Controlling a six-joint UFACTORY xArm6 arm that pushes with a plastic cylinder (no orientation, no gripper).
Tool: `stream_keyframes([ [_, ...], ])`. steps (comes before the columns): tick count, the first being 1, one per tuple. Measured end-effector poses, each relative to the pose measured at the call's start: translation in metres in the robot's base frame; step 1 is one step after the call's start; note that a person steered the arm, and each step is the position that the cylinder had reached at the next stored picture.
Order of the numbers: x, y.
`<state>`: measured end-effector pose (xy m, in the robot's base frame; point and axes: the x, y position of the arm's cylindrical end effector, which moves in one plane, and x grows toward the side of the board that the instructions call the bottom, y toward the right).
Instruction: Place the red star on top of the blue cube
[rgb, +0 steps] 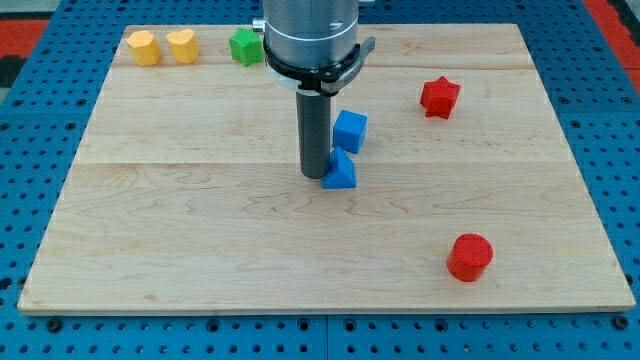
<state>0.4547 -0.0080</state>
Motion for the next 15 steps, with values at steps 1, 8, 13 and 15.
stream_keyframes([
  [1,0.0,0.009],
  [8,-0.092,0.193],
  [13,-0.136,0.1],
  [15,-0.15,0.08],
])
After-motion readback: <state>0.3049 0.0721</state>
